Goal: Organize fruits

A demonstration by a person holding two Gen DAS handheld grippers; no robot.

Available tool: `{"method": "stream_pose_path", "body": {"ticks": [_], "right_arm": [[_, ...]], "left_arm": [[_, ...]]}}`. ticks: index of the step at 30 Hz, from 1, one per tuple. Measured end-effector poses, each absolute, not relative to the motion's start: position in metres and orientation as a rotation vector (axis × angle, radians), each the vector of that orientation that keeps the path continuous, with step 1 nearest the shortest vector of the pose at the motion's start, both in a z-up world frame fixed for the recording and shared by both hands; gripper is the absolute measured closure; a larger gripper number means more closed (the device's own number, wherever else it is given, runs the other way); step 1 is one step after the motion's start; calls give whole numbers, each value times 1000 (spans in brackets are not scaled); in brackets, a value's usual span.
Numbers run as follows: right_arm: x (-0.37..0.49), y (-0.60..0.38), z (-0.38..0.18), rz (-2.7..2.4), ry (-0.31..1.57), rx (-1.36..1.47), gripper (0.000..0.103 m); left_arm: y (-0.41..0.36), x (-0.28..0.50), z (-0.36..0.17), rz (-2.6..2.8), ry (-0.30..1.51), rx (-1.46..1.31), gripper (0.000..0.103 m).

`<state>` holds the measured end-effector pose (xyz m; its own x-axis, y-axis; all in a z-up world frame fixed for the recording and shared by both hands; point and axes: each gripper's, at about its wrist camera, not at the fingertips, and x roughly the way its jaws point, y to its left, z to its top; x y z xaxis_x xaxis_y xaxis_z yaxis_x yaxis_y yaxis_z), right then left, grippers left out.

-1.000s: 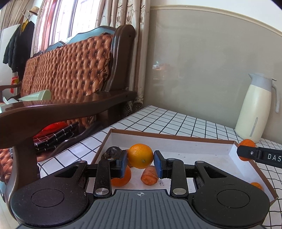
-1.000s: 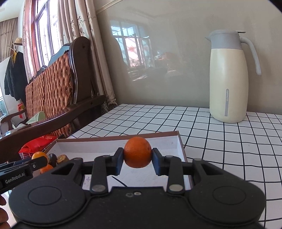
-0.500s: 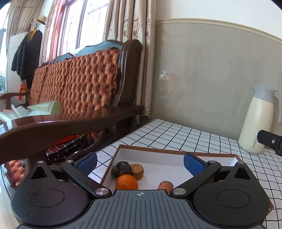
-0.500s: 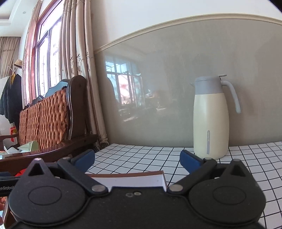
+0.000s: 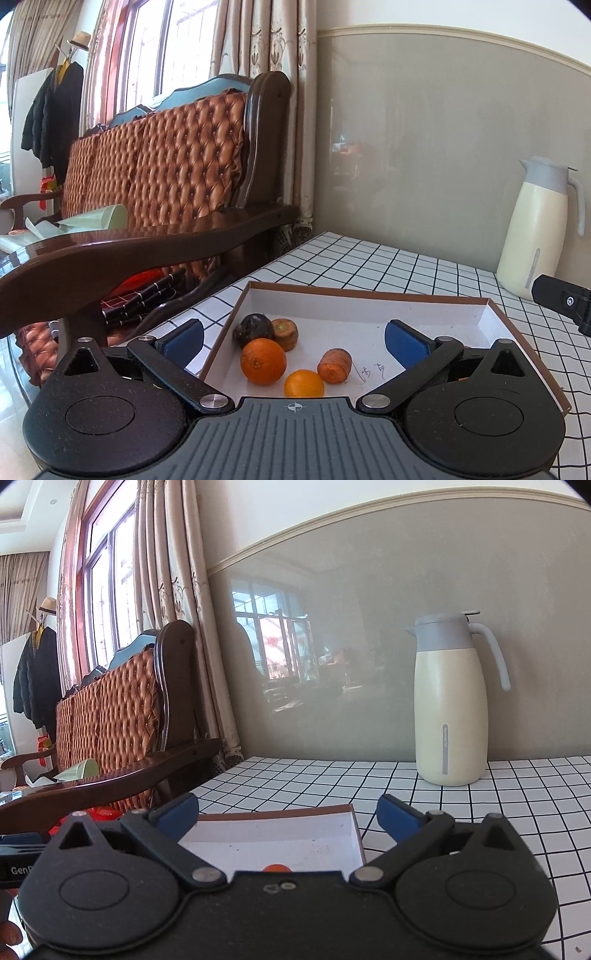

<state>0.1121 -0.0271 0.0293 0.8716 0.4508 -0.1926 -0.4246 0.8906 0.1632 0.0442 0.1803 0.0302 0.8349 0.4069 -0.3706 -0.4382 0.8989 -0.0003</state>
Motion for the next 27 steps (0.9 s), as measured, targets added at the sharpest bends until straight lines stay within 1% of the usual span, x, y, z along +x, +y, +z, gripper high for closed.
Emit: {"method": "stream_pose_path", "body": {"ticks": [4, 16, 21, 27], "right_arm": [[97, -35, 35, 468, 238, 99, 6], [30, -77, 56, 439, 262, 104, 6], [13, -84, 59, 399, 299, 67, 6], [-3, -93, 64, 386, 288, 84, 6]], "left_arm": [[171, 34, 36, 450, 390, -78, 0], [129, -29, 61, 385, 429, -86, 0], [116, -52, 73, 352, 404, -94, 0], [107, -66, 82, 341, 399, -81, 0]]}}
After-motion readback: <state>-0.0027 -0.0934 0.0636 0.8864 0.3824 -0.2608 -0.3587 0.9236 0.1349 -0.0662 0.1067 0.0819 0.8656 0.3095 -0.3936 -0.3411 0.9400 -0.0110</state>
